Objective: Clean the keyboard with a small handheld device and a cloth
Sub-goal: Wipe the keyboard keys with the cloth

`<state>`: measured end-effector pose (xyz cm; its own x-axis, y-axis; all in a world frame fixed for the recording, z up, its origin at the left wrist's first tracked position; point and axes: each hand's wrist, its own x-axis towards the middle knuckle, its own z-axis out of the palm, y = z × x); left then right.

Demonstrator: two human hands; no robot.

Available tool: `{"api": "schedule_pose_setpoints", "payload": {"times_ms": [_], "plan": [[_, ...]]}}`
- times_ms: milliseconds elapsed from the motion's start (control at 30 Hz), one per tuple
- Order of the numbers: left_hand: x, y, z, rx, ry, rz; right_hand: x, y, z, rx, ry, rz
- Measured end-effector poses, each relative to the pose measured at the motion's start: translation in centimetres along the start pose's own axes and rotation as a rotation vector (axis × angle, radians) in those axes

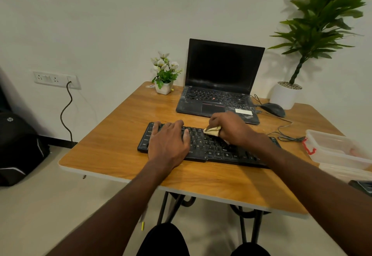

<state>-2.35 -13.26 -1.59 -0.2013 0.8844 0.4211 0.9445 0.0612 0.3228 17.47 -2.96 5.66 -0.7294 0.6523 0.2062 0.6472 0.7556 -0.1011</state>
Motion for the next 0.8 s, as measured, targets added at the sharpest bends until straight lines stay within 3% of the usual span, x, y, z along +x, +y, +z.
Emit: {"api": "schedule_pose_setpoints", "payload": {"times_ms": [300, 467, 600, 700, 800], "plan": [[0.1, -0.1, 0.1, -0.001, -0.001, 0.004, -1.8, 1.5, 0.4, 0.168, 0.126, 0.061], [0.1, -0.3, 0.0, 0.005, -0.004, 0.012, 0.2, 0.4, 0.6, 0.062, 0.125, 0.174], [0.0, -0.2, 0.0, 0.001, 0.0, 0.013, -2.0, 0.6, 1.2, 0.084, 0.158, 0.08], [0.0, -0.2, 0.0, 0.001, 0.006, 0.016, -3.5, 2.0, 0.6, 0.018, 0.217, 0.215], [0.0, -0.3, 0.1, 0.007, 0.004, 0.017, -3.5, 2.3, 0.5, -0.075, 0.175, 0.309]]}}
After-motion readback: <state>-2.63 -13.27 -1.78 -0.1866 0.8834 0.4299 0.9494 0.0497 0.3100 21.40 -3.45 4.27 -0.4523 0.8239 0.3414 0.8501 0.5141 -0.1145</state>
